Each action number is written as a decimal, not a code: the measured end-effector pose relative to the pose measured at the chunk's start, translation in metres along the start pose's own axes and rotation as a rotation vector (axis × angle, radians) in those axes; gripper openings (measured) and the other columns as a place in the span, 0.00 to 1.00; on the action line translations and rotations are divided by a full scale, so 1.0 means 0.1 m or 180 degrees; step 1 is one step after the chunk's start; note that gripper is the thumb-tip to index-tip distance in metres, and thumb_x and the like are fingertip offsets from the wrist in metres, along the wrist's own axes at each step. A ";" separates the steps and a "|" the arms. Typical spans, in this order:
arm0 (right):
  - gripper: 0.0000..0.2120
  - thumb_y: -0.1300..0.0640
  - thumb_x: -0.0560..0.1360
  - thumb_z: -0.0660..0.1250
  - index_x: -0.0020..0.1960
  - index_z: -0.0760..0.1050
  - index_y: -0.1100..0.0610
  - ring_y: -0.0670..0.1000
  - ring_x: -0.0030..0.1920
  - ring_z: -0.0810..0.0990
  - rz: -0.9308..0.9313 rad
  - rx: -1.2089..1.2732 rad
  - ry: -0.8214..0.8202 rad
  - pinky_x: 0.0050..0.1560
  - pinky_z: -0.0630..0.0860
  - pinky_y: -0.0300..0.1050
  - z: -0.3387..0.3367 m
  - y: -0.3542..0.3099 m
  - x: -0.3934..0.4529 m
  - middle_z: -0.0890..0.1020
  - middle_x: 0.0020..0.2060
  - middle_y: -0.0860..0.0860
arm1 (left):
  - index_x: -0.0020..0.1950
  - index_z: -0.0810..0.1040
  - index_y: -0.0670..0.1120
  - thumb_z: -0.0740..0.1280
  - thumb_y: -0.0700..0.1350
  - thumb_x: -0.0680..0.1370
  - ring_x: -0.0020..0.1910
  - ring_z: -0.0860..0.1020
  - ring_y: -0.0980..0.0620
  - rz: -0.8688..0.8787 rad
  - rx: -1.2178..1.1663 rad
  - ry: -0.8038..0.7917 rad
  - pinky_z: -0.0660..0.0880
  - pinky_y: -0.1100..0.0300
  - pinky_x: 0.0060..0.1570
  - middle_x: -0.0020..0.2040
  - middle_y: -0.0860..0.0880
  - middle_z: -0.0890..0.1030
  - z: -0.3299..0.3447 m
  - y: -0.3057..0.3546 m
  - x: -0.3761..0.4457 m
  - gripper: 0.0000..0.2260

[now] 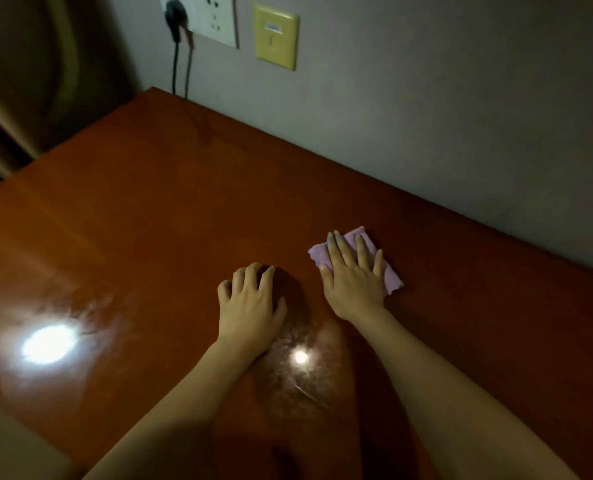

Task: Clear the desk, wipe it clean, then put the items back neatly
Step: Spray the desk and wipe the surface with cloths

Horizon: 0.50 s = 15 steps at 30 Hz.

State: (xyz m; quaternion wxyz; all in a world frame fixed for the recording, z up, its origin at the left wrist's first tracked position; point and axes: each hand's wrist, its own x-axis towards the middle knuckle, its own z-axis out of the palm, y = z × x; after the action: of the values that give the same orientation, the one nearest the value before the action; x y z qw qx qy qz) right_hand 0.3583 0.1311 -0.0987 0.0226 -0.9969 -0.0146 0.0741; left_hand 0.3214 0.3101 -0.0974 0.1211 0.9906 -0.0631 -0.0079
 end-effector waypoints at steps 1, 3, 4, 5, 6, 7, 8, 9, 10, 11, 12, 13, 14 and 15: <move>0.30 0.40 0.78 0.33 0.77 0.37 0.50 0.54 0.77 0.39 0.0046 -0.0014 0.0021 0.73 0.40 0.62 0.02 0.15 -0.10 0.42 0.77 0.45 | 0.64 0.75 0.43 0.65 0.53 0.74 0.61 0.74 0.41 0.0037 0.0040 -0.0001 0.71 0.44 0.55 0.62 0.43 0.76 0.03 0.12 -0.06 0.22; 0.36 0.40 0.72 0.27 0.78 0.39 0.50 0.55 0.77 0.40 0.0097 -0.0049 0.0060 0.73 0.41 0.63 0.04 0.44 -0.31 0.44 0.77 0.46 | 0.65 0.75 0.44 0.66 0.53 0.74 0.62 0.73 0.41 0.0087 0.0041 -0.0001 0.70 0.44 0.56 0.63 0.43 0.76 0.09 0.37 -0.17 0.23; 0.37 0.40 0.71 0.26 0.78 0.40 0.51 0.55 0.77 0.40 0.0120 -0.0042 0.0066 0.73 0.42 0.63 0.06 0.59 -0.40 0.45 0.77 0.46 | 0.67 0.73 0.44 0.66 0.53 0.74 0.64 0.71 0.42 0.0109 0.0025 -0.0025 0.68 0.44 0.58 0.65 0.43 0.74 0.11 0.51 -0.23 0.23; 0.38 0.40 0.70 0.26 0.78 0.42 0.51 0.55 0.77 0.41 0.0141 -0.0016 0.0065 0.73 0.42 0.63 0.07 0.73 -0.50 0.45 0.77 0.46 | 0.69 0.72 0.44 0.66 0.53 0.75 0.66 0.69 0.42 0.0142 -0.0006 -0.0032 0.66 0.45 0.60 0.66 0.43 0.73 0.13 0.65 -0.28 0.24; 0.38 0.40 0.71 0.27 0.78 0.43 0.51 0.56 0.77 0.41 0.0163 0.0035 0.0071 0.72 0.42 0.63 0.08 0.86 -0.60 0.47 0.78 0.46 | 0.70 0.71 0.44 0.65 0.53 0.76 0.67 0.68 0.43 0.0170 -0.0023 -0.0030 0.65 0.45 0.61 0.67 0.44 0.71 0.16 0.79 -0.33 0.24; 0.38 0.40 0.71 0.28 0.78 0.45 0.52 0.56 0.77 0.42 0.0191 0.0110 0.0091 0.72 0.43 0.64 0.08 0.98 -0.69 0.48 0.78 0.47 | 0.70 0.71 0.44 0.64 0.53 0.76 0.67 0.68 0.43 0.0220 -0.0007 -0.0049 0.65 0.45 0.61 0.67 0.44 0.71 0.19 0.92 -0.38 0.24; 0.38 0.40 0.72 0.29 0.78 0.46 0.52 0.56 0.77 0.43 0.0226 0.0179 0.0117 0.72 0.43 0.64 0.08 1.11 -0.79 0.49 0.77 0.47 | 0.68 0.72 0.44 0.63 0.53 0.76 0.66 0.70 0.43 0.0289 0.0045 -0.0077 0.66 0.45 0.60 0.66 0.44 0.73 0.22 1.06 -0.43 0.23; 0.37 0.40 0.72 0.30 0.78 0.47 0.52 0.56 0.77 0.43 0.0263 0.0213 0.0127 0.72 0.43 0.64 0.08 1.23 -0.88 0.50 0.77 0.47 | 0.67 0.73 0.44 0.63 0.54 0.75 0.64 0.72 0.43 0.0357 0.0077 -0.0076 0.68 0.44 0.59 0.64 0.44 0.74 0.24 1.20 -0.47 0.23; 0.36 0.40 0.73 0.31 0.78 0.46 0.52 0.56 0.77 0.42 0.0296 0.0206 0.0127 0.72 0.42 0.63 0.09 1.36 -0.97 0.49 0.78 0.47 | 0.66 0.74 0.44 0.63 0.54 0.74 0.63 0.73 0.43 0.0418 0.0073 -0.0074 0.69 0.44 0.58 0.63 0.44 0.75 0.29 1.34 -0.51 0.23; 0.34 0.40 0.75 0.32 0.78 0.45 0.52 0.55 0.77 0.41 0.0330 0.0194 0.0115 0.73 0.42 0.63 0.10 1.50 -1.05 0.48 0.78 0.46 | 0.66 0.74 0.44 0.64 0.54 0.74 0.63 0.73 0.43 0.0471 0.0059 -0.0065 0.69 0.44 0.58 0.63 0.44 0.75 0.32 1.49 -0.55 0.23; 0.33 0.41 0.76 0.34 0.78 0.44 0.52 0.55 0.77 0.40 0.0365 0.0198 0.0094 0.73 0.41 0.63 0.11 1.63 -1.12 0.48 0.78 0.46 | 0.67 0.73 0.44 0.64 0.54 0.75 0.63 0.72 0.43 0.0523 0.0044 -0.0074 0.68 0.44 0.59 0.64 0.44 0.74 0.36 1.63 -0.58 0.23; 0.32 0.41 0.77 0.36 0.78 0.44 0.52 0.55 0.77 0.40 0.0405 0.0214 0.0084 0.73 0.40 0.62 0.11 1.75 -1.19 0.47 0.78 0.46 | 0.67 0.73 0.44 0.63 0.53 0.75 0.64 0.71 0.43 0.0579 0.0035 -0.0078 0.67 0.45 0.60 0.65 0.44 0.74 0.39 1.76 -0.62 0.24; 0.31 0.42 0.78 0.37 0.78 0.44 0.52 0.55 0.77 0.40 0.0453 0.0237 0.0089 0.73 0.40 0.62 0.12 1.89 -1.28 0.47 0.78 0.46 | 0.68 0.72 0.44 0.62 0.53 0.75 0.64 0.71 0.44 0.0631 0.0033 -0.0082 0.67 0.45 0.60 0.65 0.44 0.73 0.43 1.89 -0.66 0.24; 0.29 0.43 0.80 0.39 0.78 0.44 0.52 0.55 0.77 0.40 0.0511 0.0268 0.0105 0.73 0.39 0.62 0.12 2.02 -1.36 0.47 0.78 0.46 | 0.68 0.72 0.44 0.61 0.53 0.75 0.64 0.71 0.44 0.0667 0.0033 -0.0118 0.67 0.45 0.60 0.65 0.44 0.73 0.47 2.01 -0.70 0.24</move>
State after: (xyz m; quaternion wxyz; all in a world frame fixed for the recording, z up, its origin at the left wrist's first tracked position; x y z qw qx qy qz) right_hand 0.2272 -0.0740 -0.1004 0.0587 -0.9941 0.0688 0.0599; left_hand 0.2257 0.1140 -0.0945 0.1149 0.9789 -0.1686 -0.0133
